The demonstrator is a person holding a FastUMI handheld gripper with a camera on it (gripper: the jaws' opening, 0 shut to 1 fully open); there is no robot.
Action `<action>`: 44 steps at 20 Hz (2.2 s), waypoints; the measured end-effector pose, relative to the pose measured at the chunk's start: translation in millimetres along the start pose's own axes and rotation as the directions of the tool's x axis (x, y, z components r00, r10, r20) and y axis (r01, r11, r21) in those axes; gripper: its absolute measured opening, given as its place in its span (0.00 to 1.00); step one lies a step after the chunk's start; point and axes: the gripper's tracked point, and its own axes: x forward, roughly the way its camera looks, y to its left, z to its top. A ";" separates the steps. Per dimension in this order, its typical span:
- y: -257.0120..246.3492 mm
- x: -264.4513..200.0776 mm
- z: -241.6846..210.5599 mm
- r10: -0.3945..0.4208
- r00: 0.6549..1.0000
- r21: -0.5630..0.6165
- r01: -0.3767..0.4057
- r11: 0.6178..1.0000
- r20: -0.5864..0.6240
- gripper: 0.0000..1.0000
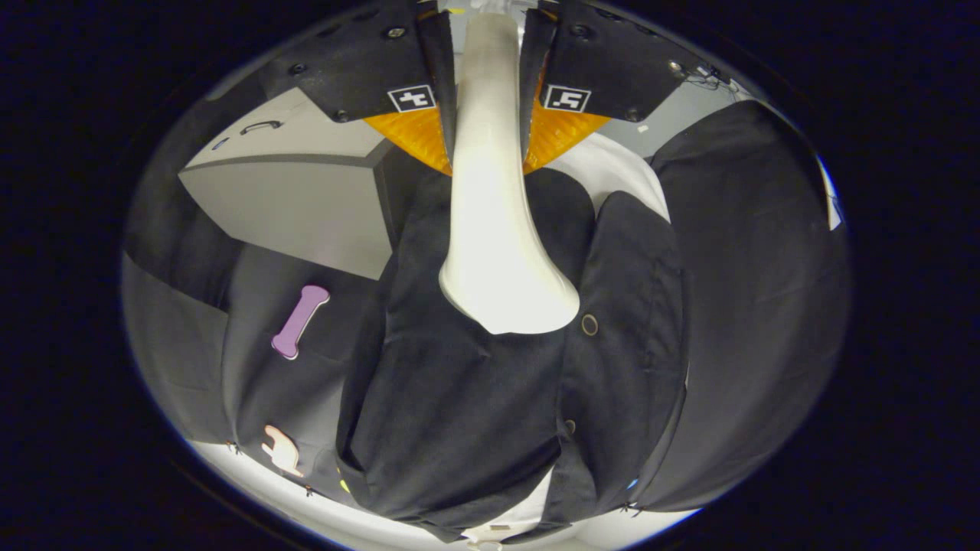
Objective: Iron the clothes twice with a garment steamer, once on the left side and once on the right side.
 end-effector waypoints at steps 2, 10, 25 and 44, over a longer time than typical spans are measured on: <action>1.0 4.7 -12.0 0.001 1.000 0.001 -0.001 1.000 -0.024 0.38; 1.6 33.1 -61.1 0.014 0.994 -0.013 -0.015 1.000 -0.109 0.38; -3.6 -15.3 -3.0 0.033 0.999 -0.004 -0.033 0.999 -0.018 0.38; 70.1 -77.9 300.9 0.080 0.935 -0.007 -0.083 0.997 0.347 0.38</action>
